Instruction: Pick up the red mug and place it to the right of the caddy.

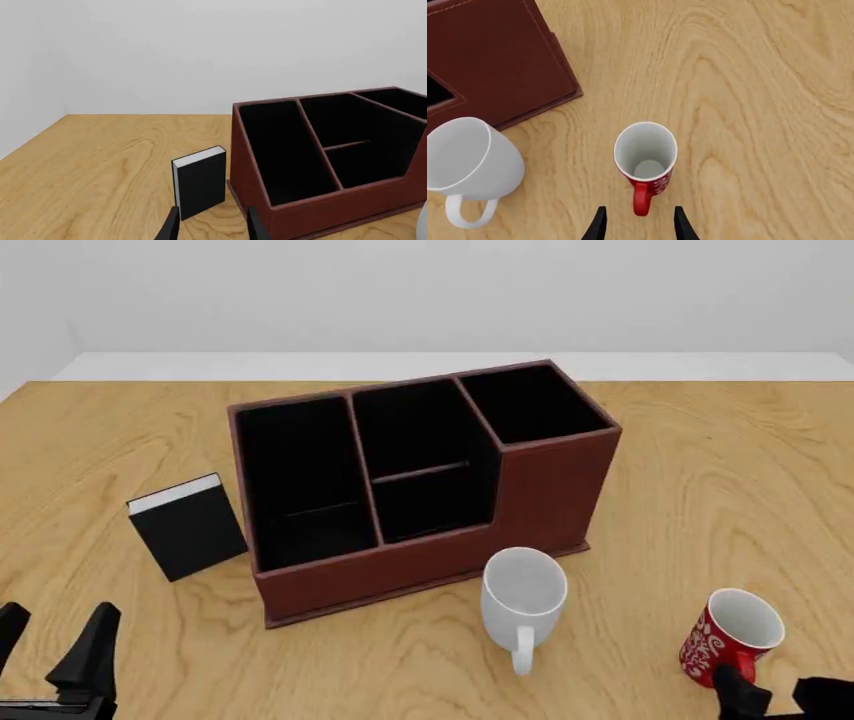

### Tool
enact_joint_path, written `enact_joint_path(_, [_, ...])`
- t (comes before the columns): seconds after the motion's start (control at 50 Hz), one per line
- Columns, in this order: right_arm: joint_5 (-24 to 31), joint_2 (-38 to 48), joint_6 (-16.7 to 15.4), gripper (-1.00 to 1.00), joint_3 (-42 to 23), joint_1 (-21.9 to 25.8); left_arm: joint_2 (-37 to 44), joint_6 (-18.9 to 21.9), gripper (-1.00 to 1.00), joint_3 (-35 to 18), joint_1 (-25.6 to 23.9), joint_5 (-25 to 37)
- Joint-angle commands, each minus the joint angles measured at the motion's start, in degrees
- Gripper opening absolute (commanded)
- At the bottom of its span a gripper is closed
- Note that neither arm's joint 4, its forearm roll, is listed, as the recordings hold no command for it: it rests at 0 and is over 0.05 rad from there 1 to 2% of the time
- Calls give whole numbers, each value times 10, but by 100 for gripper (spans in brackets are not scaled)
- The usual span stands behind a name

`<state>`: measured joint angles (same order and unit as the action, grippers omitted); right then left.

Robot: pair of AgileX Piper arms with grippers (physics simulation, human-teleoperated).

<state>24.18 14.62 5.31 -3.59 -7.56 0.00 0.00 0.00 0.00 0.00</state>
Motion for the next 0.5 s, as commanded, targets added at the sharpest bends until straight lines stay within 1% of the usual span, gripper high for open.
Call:
enact_joint_path(0.02, [-39,30,2,100,12,3,0,0,100,0,0,0])
enact_joint_path(0.36, [-109,89,8,100,28,12,0,0,100,0,0,0])
enact_joint_path(0.38, [-114,93,13,100,30,17,0,0,100,0,0,0])
enact_joint_path(0.5, [-134,113,8,100,32,11,0,0,100,0,0,0])
